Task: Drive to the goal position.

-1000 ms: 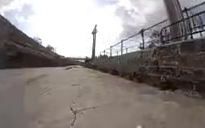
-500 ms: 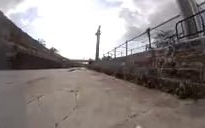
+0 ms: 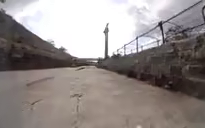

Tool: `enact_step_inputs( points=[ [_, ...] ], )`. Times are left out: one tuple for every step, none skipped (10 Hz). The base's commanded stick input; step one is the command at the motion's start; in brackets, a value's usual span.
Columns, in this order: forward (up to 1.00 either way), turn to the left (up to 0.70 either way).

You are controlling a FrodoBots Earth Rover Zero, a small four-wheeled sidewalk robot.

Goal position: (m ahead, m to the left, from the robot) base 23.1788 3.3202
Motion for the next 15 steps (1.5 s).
enact_step_inputs(
  points=[
    [1.00, 0.24],
    [1.00, 0.09],
    [1.00, 0.00],
    [1.00, 0.00],
    [1.00, 0.00],
    [1.00, 0.00],
    [1.00, 0.00],
    [1.00, 0.00],
    [1.00, 0.00],
    [1.00, 0.00],
    [1.00, 0.00],
    [1.00, 0.00],
    [1.00, 0.00],
    [1.00, 0.00],
    [1.00, 0.00]
  ],
)
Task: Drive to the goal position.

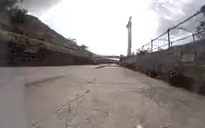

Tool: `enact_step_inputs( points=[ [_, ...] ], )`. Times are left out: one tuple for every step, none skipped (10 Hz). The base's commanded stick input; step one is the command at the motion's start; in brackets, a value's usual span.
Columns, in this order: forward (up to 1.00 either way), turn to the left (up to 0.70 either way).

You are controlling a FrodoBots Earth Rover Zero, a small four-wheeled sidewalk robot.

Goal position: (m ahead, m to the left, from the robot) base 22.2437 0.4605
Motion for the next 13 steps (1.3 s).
enact_step_inputs(
  points=[
    [1.00, 0.00],
    [1.00, 0.00],
    [1.00, 0.00],
    [1.00, 0.00],
    [1.00, -0.27],
    [1.00, -0.27],
    [1.00, -0.15],
    [1.00, 0.00],
    [1.00, 0.00],
    [1.00, 0.00],
    [1.00, 0.00],
    [1.00, 0.00],
    [1.00, 0.00]
  ],
)
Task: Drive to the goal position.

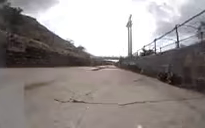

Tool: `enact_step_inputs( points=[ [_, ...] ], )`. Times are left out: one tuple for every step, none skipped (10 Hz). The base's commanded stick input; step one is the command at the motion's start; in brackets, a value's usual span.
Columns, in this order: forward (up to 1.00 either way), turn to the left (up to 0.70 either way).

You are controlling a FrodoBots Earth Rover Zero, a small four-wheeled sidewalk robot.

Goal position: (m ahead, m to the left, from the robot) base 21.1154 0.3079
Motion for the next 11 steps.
enact_step_inputs(
  points=[
    [1.00, 0.00],
    [1.00, 0.00],
    [1.00, 0.00],
    [1.00, 0.00],
    [1.00, 0.00],
    [1.00, 0.00],
    [1.00, 0.00],
    [1.00, 0.00],
    [1.00, 0.00],
    [1.00, -0.27],
    [1.00, -0.27]
  ],
)
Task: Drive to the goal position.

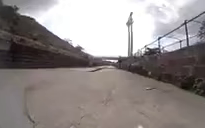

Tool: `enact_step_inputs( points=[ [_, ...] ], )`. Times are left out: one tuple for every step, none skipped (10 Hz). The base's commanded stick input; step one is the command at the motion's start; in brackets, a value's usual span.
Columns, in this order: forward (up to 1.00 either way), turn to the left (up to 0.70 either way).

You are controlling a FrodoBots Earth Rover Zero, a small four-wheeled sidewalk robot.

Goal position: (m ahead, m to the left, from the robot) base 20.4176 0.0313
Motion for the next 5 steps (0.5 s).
enact_step_inputs(
  points=[
    [1.00, 0.00],
    [1.00, 0.00],
    [1.00, 0.00],
    [1.00, 0.00],
    [1.00, 0.00]
  ],
)
